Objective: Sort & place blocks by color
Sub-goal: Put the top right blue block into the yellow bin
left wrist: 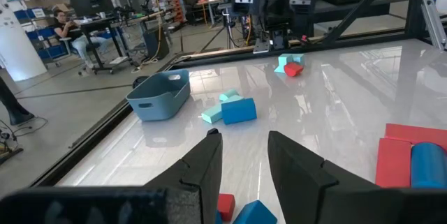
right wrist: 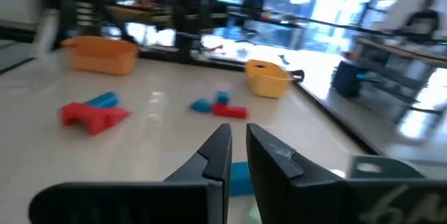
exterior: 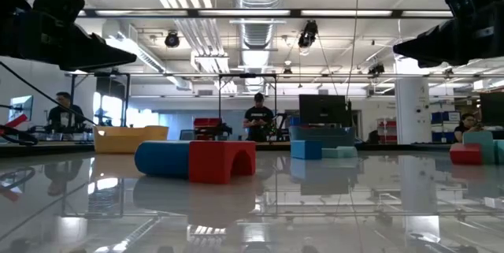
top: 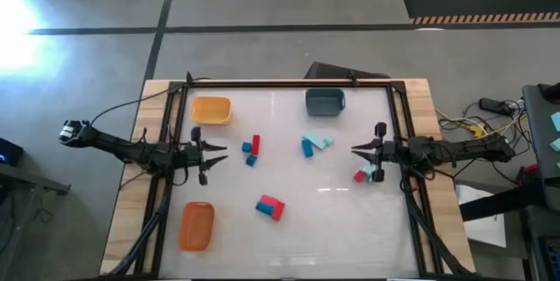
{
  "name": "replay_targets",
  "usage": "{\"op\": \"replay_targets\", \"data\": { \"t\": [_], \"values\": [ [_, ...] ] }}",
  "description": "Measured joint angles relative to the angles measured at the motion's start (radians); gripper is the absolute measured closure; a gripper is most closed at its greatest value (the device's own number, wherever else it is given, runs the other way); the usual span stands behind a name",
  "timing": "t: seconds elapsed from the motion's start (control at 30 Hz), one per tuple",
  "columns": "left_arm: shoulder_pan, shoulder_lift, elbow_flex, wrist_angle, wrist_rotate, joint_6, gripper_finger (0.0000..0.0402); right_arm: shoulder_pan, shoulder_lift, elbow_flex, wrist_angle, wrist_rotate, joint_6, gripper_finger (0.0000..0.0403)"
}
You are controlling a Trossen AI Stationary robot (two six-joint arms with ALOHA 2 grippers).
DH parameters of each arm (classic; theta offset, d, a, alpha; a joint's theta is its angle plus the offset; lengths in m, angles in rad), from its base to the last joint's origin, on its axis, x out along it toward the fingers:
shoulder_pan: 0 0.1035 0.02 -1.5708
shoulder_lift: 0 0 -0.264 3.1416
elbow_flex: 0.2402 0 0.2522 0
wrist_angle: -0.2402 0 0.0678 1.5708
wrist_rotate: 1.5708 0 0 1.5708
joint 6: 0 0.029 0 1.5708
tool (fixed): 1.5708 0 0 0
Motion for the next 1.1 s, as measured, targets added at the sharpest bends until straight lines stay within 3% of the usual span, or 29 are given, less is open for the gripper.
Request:
{"op": "replay_targets", "data": {
  "t": [0.43, 0.5, 0.63, 0.8, 0.87, 0.97, 1.1],
  "values": [
    [0.000, 0.000, 0.000, 0.000, 0.000, 0.000, 0.0302, 0.000, 0.000, 0.000, -0.003, 0.015, 0.012, 0.0367],
    [0.000, 0.000, 0.000, 0.000, 0.000, 0.000, 0.0302, 0.002, 0.000, 0.000, -0.003, -0.005, 0.097, 0.0367],
    [0.000, 0.000, 0.000, 0.000, -0.001, 0.000, 0.0302, 0.001, 0.000, 0.000, -0.001, -0.019, 0.492, 0.0367],
    [0.000, 0.000, 0.000, 0.001, -0.002, -0.001, 0.0302, 0.001, 0.000, 0.000, 0.007, -0.020, 0.547, 0.0367],
    [-0.001, 0.000, 0.000, 0.001, 0.014, -0.119, 0.0302, 0.001, 0.003, 0.000, 0.041, -0.020, 0.575, 0.0367],
    [-0.003, 0.000, 0.000, 0.015, 0.102, -0.540, 0.0302, 0.001, 0.008, 0.000, 0.106, -0.021, 0.572, 0.0367],
    [-0.002, 0.000, 0.000, 0.043, 0.101, -0.609, 0.0302, 0.001, 0.015, 0.000, 0.207, -0.020, 0.425, 0.0367]
  ]
}}
